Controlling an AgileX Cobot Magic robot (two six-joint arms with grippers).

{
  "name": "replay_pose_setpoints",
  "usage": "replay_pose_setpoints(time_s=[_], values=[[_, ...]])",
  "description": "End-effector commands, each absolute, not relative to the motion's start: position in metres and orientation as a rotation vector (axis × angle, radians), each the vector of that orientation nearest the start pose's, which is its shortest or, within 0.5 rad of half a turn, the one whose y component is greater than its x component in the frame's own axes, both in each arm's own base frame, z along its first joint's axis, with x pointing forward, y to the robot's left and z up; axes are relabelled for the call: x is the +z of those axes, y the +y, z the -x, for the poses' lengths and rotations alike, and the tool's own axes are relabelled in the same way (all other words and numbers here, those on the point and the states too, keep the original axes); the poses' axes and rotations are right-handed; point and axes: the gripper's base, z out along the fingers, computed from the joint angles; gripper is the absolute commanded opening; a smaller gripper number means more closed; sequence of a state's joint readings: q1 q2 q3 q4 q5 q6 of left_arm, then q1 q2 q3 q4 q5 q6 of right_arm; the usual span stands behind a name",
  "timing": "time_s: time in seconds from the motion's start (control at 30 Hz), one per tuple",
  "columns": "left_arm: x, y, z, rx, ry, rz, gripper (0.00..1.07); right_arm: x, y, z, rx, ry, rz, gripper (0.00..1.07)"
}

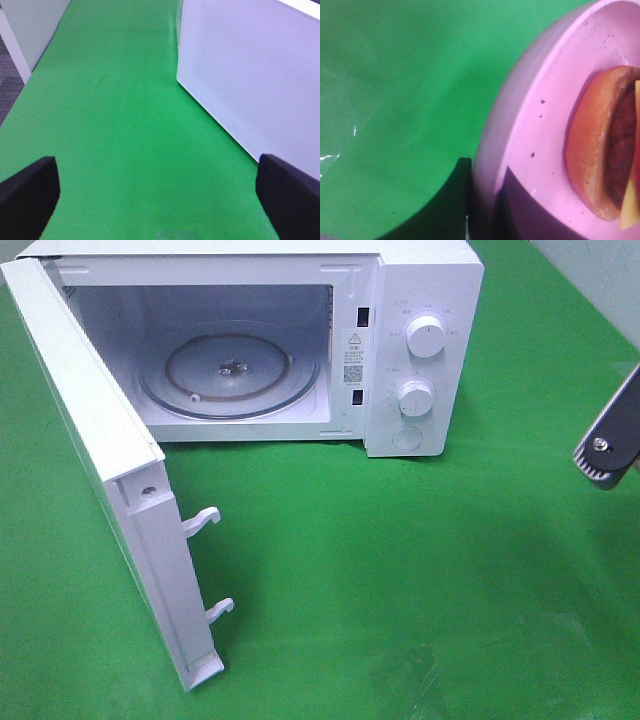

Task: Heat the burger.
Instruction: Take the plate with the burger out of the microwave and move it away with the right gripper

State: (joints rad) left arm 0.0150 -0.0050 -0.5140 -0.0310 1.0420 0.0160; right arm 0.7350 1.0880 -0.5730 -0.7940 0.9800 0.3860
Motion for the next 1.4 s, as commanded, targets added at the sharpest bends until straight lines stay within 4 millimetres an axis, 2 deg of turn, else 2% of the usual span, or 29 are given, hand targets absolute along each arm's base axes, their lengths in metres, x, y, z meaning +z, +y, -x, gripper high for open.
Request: replay_pose_setpoints(time_s=[0.03, 0.23, 0.37, 0.4, 0.5, 0.57, 0.67, 0.7, 0.93, 1.0, 1.03, 1.07, 1.17, 1.23, 1.4], values=[[0.282, -0.003, 0.009, -0.016, 1.984, 0.002, 1.0, 0.237, 0.067, -0.166, -0.782, 2.398, 0.802, 0.0], [0.282, -0.003, 0.009, -0.016, 1.984, 0.002, 1.0, 0.217, 0.075, -0.176, -0.792, 2.486, 0.603, 0.0], [0.282, -0.003, 0.009, -0.016, 1.984, 0.002, 1.0, 0.207, 0.079, -0.18, -0.802, 2.522, 0.531, 0.0], [0.282, -0.003, 0.009, -0.016, 1.984, 0.002, 1.0, 0.198, 0.081, -0.183, -0.822, 2.546, 0.504, 0.01], [0.282, -0.003, 0.009, -0.016, 1.984, 0.002, 1.0, 0.19, 0.084, -0.186, -0.834, 2.562, 0.485, 0.01], [0.282, -0.003, 0.009, -0.016, 1.984, 0.002, 1.0, 0.173, 0.091, -0.193, -0.845, 2.575, 0.486, 0.02], [0.282, -0.003, 0.009, -0.016, 1.984, 0.002, 1.0, 0.168, 0.093, -0.195, -0.841, 2.577, 0.49, 0.02], [0.282, -0.003, 0.009, -0.016, 1.984, 0.002, 1.0, 0.159, 0.097, -0.198, -0.824, 2.584, 0.494, 0.03], [0.282, -0.003, 0.009, -0.016, 1.984, 0.002, 1.0, 0.132, 0.105, -0.204, -0.798, 2.614, 0.483, 0.04], [0.282, -0.003, 0.009, -0.016, 1.984, 0.002, 1.0, 0.116, 0.107, -0.207, -0.829, 2.621, 0.489, 0.05], [0.282, -0.003, 0.009, -0.016, 1.984, 0.002, 1.0, 0.116, 0.107, -0.207, -0.829, 2.621, 0.489, 0.05], [0.282, -0.003, 0.009, -0.016, 1.984, 0.002, 1.0, 0.106, 0.107, -0.208, -0.861, 2.623, 0.489, 0.06], [0.282, -0.003, 0.009, -0.016, 1.984, 0.002, 1.0, 0.103, 0.105, -0.209, -0.875, 2.624, 0.488, 0.06], [0.282, -0.003, 0.009, -0.016, 1.984, 0.002, 1.0, 0.087, 0.098, -0.213, -0.92, 2.659, 0.434, 0.08], [0.282, -0.003, 0.009, -0.016, 1.984, 0.002, 1.0, 0.077, 0.09, -0.215, -0.937, 2.699, 0.387, 0.11]])
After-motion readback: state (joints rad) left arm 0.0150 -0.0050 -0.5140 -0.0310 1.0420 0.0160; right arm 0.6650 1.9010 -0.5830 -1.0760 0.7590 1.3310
